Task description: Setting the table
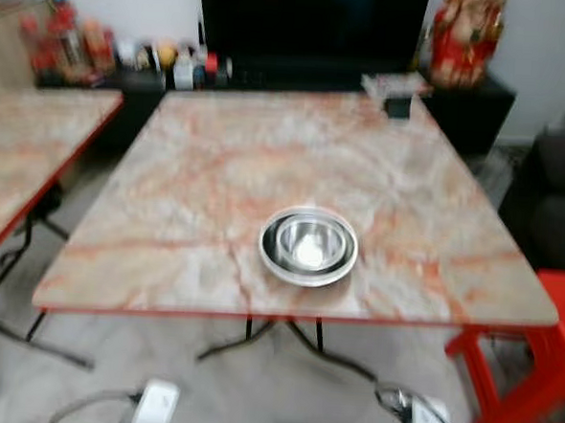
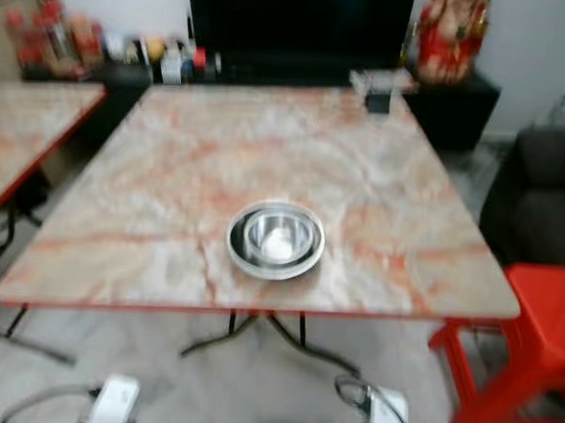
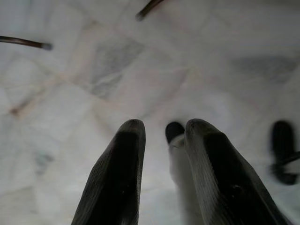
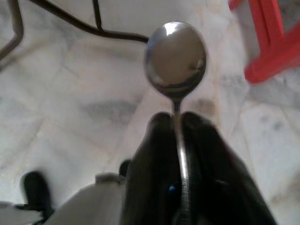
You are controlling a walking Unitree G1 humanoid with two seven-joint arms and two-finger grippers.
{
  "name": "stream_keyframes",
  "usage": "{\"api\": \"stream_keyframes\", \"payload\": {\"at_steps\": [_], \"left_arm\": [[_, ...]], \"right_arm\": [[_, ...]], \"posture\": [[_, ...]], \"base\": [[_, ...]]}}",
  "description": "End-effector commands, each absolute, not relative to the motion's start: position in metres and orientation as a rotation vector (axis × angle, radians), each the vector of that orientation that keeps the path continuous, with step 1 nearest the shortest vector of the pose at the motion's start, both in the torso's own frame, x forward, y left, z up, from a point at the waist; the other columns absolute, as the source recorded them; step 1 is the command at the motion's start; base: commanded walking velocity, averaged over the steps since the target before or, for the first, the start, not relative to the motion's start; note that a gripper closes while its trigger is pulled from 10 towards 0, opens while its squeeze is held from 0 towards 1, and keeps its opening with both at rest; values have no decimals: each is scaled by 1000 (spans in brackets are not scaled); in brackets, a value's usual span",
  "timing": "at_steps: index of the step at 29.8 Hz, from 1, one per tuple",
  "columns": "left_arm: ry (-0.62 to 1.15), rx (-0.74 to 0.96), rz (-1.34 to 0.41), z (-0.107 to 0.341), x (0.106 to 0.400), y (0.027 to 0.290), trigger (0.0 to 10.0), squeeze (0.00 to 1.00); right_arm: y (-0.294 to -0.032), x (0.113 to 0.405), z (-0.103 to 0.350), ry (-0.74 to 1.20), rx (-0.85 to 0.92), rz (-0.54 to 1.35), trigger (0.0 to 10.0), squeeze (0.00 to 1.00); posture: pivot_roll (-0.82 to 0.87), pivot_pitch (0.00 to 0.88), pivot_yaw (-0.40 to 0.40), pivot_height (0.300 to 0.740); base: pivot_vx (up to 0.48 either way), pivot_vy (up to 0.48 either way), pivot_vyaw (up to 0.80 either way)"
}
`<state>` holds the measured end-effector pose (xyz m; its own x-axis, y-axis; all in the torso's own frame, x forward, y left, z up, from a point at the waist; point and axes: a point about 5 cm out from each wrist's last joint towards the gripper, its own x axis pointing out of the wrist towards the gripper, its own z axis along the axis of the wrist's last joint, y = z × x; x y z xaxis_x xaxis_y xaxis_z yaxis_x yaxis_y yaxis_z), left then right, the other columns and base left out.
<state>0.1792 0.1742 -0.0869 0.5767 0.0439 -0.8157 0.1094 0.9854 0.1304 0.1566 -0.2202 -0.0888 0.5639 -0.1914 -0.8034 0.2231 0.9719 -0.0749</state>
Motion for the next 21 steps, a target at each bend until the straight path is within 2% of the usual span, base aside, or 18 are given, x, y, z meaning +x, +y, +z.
{"api": "stream_keyframes", "payload": {"at_steps": [1, 18, 21], "left_arm": [[968, 193, -5, -86, 177, 190, 10000, 0], [969, 205, -19, -86, 176, 192, 10000, 0], [969, 219, -24, -86, 177, 194, 10000, 0]], "right_arm": [[-209, 171, -84, 889, 52, -220, 10000, 0], [-210, 152, -90, 869, 62, -282, 10000, 0], [-213, 145, -87, 784, -15, -296, 10000, 0]], "posture": [[-41, 0, 11, 740], [-60, 0, 36, 740], [-73, 0, 48, 740]], "base": [[0, 0, 0], [0, 0, 0], [0, 0, 0]]}}
